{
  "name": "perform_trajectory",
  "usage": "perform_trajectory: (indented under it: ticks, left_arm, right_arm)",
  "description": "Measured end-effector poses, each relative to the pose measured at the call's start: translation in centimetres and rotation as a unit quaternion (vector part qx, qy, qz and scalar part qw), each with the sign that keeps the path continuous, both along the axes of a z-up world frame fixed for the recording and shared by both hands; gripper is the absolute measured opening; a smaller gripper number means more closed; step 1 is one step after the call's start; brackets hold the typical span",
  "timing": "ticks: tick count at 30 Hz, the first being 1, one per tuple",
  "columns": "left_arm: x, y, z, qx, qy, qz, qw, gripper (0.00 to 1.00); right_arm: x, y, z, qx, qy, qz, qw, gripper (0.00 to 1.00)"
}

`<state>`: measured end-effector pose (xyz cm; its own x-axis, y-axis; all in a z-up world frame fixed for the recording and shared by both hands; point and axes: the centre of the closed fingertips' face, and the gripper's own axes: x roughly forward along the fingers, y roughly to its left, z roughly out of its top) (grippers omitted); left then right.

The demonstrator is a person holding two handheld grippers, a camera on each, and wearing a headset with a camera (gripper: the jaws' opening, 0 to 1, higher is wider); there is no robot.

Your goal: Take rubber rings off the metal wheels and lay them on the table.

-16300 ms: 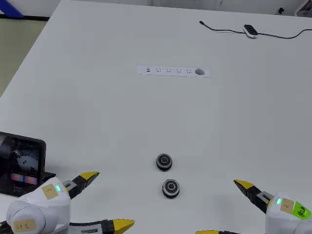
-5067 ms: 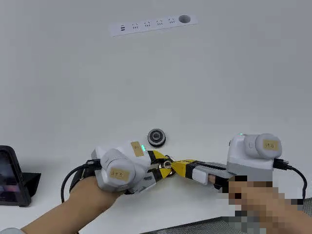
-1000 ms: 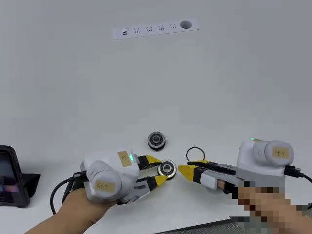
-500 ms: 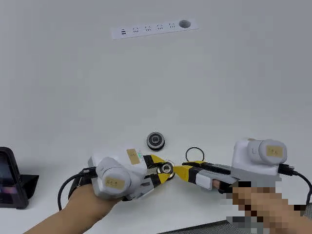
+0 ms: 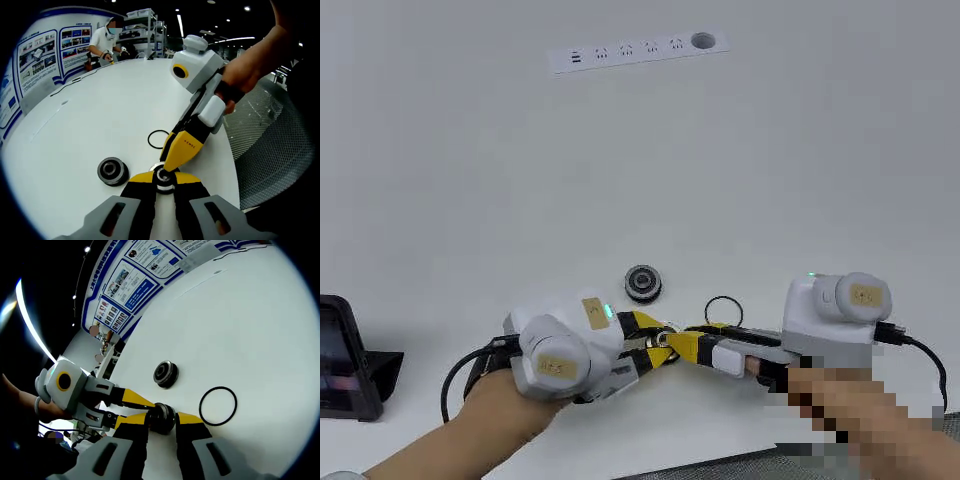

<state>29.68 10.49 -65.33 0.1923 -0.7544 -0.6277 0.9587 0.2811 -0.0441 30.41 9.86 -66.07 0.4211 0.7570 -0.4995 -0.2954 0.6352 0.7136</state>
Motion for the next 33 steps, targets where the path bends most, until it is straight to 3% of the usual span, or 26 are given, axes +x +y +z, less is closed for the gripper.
perform_trajectory:
  ticks: [15, 23, 33]
  left_arm:
    - [0.0, 0.0, 0.0, -0.003, -0.001, 0.004, 1.0000, 0.13]
    - [0.0, 0.0, 0.0, -0.002, 0.000, 0.004, 1.0000, 0.13]
    - [0.0, 0.0, 0.0, -0.002, 0.001, 0.006, 1.0000, 0.13]
  right_arm:
    - [-0.9, 0.2, 0.3, 0.036, 0.032, -0.004, 0.9988, 0.21]
    - [-1.0, -0.1, 0.4, 0.035, 0.031, -0.010, 0.9989, 0.20]
    - [-0.7, -0.7, -0.1, 0.018, 0.027, -0.016, 0.9994, 0.07]
